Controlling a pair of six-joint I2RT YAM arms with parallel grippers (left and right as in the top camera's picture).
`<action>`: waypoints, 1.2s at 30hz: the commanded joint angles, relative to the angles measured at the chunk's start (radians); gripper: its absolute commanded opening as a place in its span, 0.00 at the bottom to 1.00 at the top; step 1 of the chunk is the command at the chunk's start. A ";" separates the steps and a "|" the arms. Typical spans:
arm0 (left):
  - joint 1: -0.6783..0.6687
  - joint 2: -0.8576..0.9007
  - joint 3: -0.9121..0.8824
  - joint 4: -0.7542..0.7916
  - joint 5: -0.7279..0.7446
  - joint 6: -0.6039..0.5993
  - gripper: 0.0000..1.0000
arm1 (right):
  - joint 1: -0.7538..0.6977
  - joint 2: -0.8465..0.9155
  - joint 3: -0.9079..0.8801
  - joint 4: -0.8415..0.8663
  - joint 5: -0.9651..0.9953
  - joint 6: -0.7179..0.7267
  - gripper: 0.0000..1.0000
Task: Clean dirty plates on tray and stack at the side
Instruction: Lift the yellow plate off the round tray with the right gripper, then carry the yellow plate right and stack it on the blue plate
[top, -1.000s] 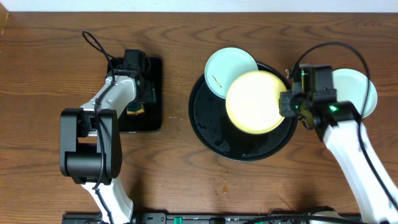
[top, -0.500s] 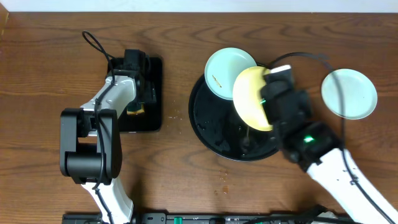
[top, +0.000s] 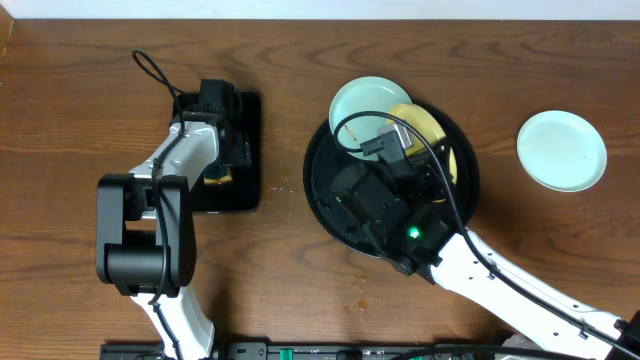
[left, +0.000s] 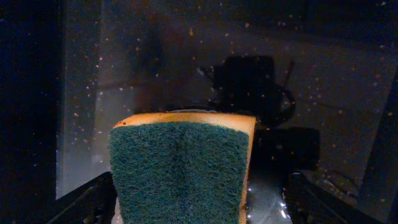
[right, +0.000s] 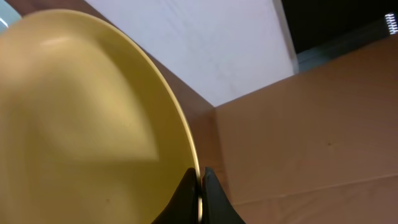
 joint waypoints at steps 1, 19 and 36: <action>0.002 0.003 -0.002 -0.003 0.010 0.014 0.86 | 0.006 0.007 0.008 0.010 0.079 -0.017 0.01; 0.002 0.003 -0.002 -0.003 0.010 0.014 0.86 | -0.558 -0.021 0.008 0.045 -1.094 0.213 0.01; 0.002 0.003 -0.002 -0.003 0.010 0.014 0.86 | -1.378 0.004 0.008 0.230 -1.418 0.244 0.01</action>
